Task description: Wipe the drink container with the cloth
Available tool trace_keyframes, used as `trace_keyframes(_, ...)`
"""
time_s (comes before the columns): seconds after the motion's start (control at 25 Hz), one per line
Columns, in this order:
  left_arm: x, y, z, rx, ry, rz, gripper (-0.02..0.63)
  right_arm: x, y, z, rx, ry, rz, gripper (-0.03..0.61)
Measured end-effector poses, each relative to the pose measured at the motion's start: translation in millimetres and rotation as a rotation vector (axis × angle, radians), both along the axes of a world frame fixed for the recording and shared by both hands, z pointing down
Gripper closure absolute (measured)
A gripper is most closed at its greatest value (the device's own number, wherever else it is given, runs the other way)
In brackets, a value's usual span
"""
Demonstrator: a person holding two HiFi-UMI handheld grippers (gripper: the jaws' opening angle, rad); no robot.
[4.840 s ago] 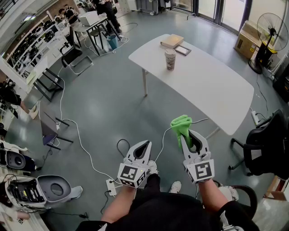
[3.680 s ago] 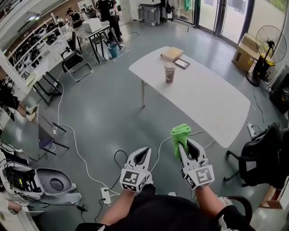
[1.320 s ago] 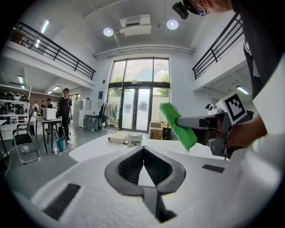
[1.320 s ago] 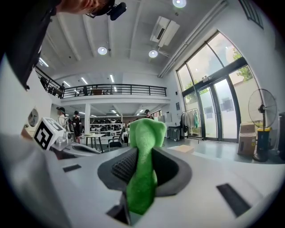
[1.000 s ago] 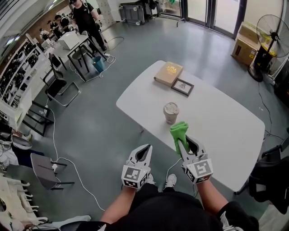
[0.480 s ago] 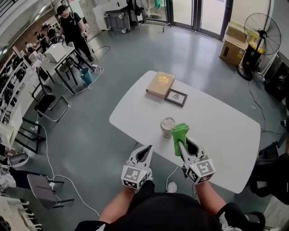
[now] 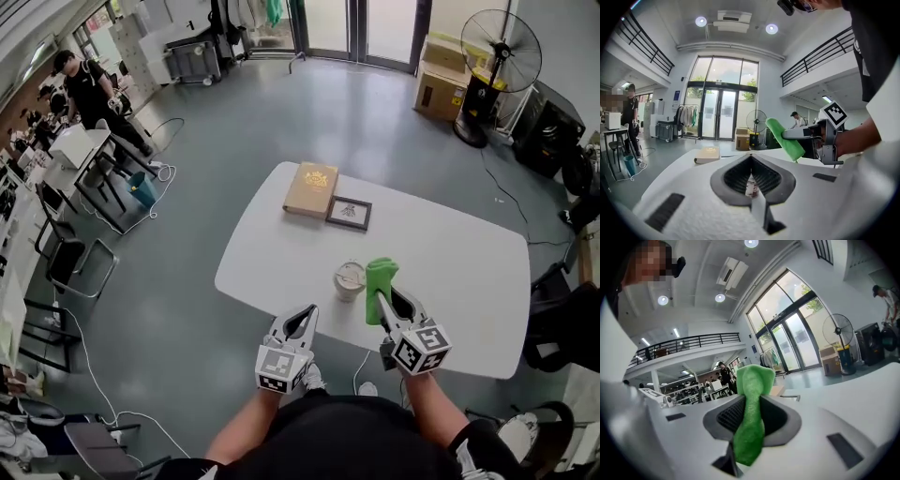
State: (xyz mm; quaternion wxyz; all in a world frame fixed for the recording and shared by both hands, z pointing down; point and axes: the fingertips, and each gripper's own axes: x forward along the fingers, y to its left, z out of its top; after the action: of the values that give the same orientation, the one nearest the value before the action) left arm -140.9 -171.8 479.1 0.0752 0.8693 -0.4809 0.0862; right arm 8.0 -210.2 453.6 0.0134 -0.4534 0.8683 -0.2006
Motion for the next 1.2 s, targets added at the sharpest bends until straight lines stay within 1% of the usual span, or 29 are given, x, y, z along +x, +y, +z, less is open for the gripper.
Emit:
trace_keyframes(0.2,-1.8,-12.0,9.1,-0.026,0.042,0.106,0.604,5.8,-10.9,14.3,-0.072,-0.024,0.045,0.48)
trace_keyframes(0.28,-1.8,-17.6,11.1,-0.024,0.04,0.136,0.604,9.7,-16.7,15.0,-0.083,-0.045,0.06,0.48)
trace_keyframes(0.56,12.1,-35.8,15.5,-0.031,0.031,0.175,0.604,43.0,-29.8,29.9,-0.17,-0.182,0.136,0.479)
trace_keyframes(0.72,16.5,-47.8,17.0,-0.042,0.018,0.166,0.604,46.4,-37.1,42.7,-0.222,-0.233,0.112,0.479)
trace_keyframes(0.92,24.8,-56.5,23.0,-0.065,0.021,0.137,0.604,43.8,-45.7,56.9,-0.301,-0.311,0.051,0.48)
trace_keyframes(1.0,28.0,-57.3,29.0,-0.078,0.013,0.123,0.604,41.7,-50.2,67.6,-0.346,-0.351,0.019,0.48)
trace_keyframes(1.16,28.9,-52.9,40.3,-0.075,-0.089,0.143,0.604,29.9,-52.8,95.2,-0.447,-0.437,-0.013,0.483)
trace_keyframes(1.2,30.3,-51.5,42.7,-0.074,-0.102,0.15,0.604,28.7,-53.1,100.6,-0.466,-0.449,-0.014,0.483)
